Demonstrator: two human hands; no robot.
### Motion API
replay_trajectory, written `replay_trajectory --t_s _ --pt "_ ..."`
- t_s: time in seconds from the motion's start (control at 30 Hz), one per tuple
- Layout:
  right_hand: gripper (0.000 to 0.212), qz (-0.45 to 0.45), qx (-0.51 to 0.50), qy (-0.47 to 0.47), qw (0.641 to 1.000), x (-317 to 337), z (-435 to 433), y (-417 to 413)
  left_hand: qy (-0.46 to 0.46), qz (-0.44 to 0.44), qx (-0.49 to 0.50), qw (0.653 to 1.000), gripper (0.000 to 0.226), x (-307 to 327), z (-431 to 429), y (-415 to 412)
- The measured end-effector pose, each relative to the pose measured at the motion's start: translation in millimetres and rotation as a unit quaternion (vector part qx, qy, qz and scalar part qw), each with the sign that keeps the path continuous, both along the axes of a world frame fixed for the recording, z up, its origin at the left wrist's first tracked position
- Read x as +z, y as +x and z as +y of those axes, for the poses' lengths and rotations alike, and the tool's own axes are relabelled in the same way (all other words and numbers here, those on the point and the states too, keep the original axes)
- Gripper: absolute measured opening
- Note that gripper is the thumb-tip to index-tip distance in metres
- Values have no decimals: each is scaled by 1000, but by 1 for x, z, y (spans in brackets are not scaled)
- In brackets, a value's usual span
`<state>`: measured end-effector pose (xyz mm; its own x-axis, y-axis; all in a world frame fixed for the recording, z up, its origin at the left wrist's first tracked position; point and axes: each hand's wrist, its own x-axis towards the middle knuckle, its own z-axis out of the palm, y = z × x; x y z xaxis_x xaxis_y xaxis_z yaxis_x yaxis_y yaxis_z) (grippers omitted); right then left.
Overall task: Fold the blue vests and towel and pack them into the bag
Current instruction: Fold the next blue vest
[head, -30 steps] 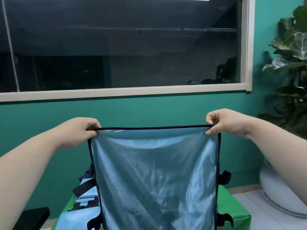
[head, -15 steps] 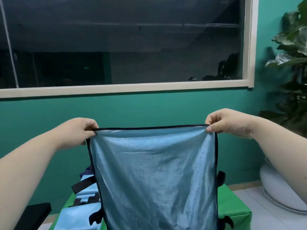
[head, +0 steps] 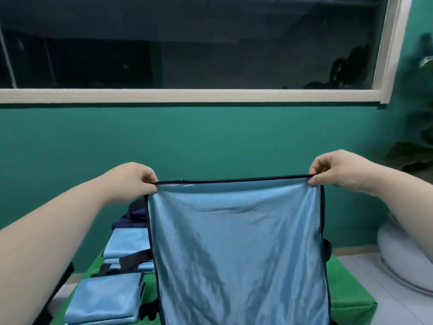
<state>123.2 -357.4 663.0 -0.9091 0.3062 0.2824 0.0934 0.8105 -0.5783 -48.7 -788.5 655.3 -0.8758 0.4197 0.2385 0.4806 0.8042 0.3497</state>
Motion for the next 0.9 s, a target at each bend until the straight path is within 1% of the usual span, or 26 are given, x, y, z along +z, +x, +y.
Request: replay_trajectory --t_s 0.03,0.1,0.2,0.33,0.4,0.5,0.57,0.67,0.8,0.9 --pt "16 -3 -5 -5 1000 -4 4 -10 -2 -18 1 1000 6 -5 5 -9" --pt "16 -18 -2 -49 999 -10 14 -31 9 -63 -1 998 5 -14 15 -30" --pt "17 -37 -4 -112 993 -16 30 -68 58 -119 5 991 4 -20 29 -61" --pt "15 -18 -19 -154 988 -6 45 -124 134 -138 23 981 5 -4 52 -104" --pt "15 18 -33 -197 980 11 49 -152 166 -119 28 978 6 14 61 -125" --pt "15 102 -37 -254 961 49 53 -185 197 -52 38 978 6 54 69 -145" --pt "17 164 -31 -266 949 77 53 -196 216 9 44 975 8 85 72 -150" --pt "21 239 -14 -257 936 114 49 -197 233 90 44 967 12 127 70 -147" --pt "24 293 29 -260 920 140 43 -176 263 113 30 958 12 148 57 -130" --pt "23 299 32 -260 918 132 41 -149 243 113 21 963 10 136 50 -103"
